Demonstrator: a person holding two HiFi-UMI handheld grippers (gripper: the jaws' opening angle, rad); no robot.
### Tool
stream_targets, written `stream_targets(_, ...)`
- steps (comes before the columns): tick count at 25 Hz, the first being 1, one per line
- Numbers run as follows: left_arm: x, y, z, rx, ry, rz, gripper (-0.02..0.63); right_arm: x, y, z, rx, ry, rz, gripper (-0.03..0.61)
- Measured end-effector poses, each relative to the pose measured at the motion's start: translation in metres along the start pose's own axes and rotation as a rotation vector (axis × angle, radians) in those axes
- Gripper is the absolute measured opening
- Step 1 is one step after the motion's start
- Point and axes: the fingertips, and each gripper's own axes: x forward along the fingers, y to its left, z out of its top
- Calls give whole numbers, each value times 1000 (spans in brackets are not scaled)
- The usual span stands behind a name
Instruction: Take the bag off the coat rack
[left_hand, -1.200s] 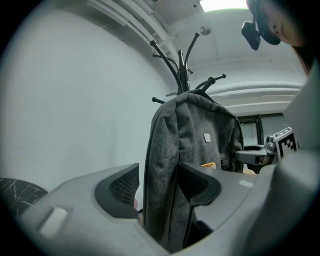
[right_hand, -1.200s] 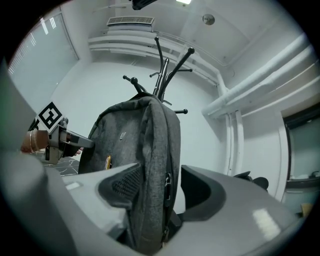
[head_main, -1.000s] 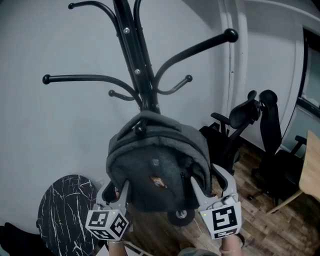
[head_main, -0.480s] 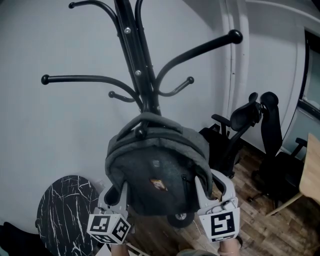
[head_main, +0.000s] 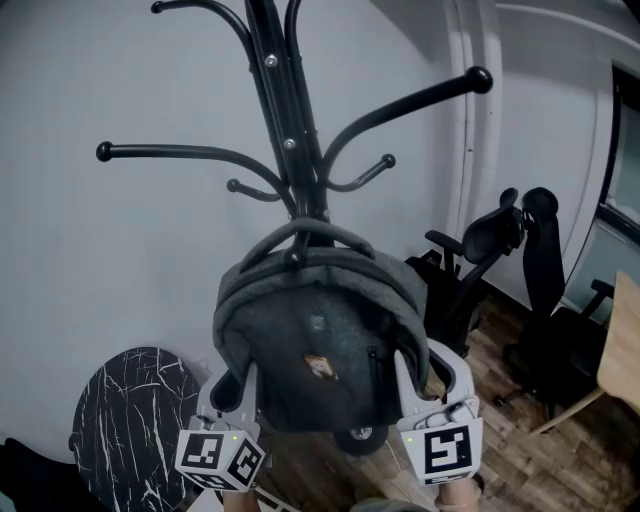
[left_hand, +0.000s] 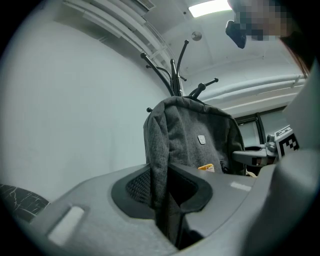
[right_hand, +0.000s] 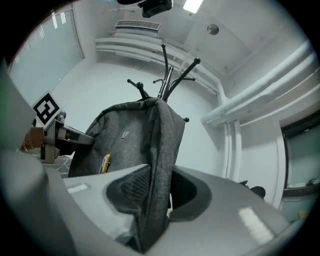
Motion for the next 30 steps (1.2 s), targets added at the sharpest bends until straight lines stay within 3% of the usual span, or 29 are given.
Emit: stream_targets(30, -64, -15, 34, -4, -43, -4, 75, -58, 21, 40, -16, -46, -55, 101)
